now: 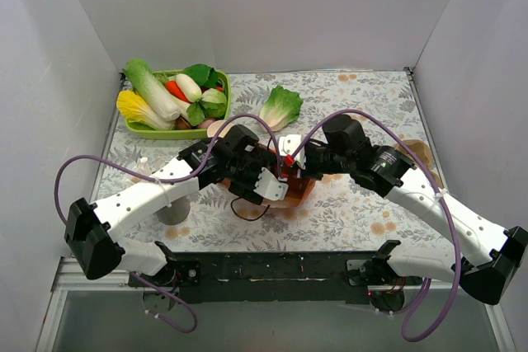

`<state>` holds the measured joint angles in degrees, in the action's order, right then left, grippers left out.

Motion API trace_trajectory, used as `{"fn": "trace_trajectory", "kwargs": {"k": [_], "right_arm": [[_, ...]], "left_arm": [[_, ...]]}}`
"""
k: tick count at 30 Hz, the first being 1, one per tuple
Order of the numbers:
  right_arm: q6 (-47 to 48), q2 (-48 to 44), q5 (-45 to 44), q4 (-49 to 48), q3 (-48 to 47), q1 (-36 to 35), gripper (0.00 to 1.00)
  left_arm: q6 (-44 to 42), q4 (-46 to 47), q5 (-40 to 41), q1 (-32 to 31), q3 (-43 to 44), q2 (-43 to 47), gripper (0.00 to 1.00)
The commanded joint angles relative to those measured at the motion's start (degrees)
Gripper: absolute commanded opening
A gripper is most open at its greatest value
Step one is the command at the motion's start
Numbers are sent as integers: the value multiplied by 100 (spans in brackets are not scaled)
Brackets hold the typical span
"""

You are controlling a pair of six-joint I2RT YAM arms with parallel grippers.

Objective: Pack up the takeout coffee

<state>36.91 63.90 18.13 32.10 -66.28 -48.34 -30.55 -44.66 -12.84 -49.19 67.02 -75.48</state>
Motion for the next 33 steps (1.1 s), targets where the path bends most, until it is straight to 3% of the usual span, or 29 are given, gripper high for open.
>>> {"fn": "trace_trajectory", "kwargs": {"k": [1, 10, 21, 33], "right_arm": [[10, -62, 235, 130, -157, -18, 1], [-78, -123, 296, 113, -87, -9, 1], [-113, -97, 358, 104, -87, 8, 1], [-192, -123, 481, 104, -78, 79, 1]], "left_arm": [[-268, -298, 141, 32, 224, -116, 0], [-172, 476, 599, 32, 240, -107, 0], [-180, 617, 809, 32, 179, -1, 0], [-162, 1135, 572, 32, -163, -344, 0]]}}
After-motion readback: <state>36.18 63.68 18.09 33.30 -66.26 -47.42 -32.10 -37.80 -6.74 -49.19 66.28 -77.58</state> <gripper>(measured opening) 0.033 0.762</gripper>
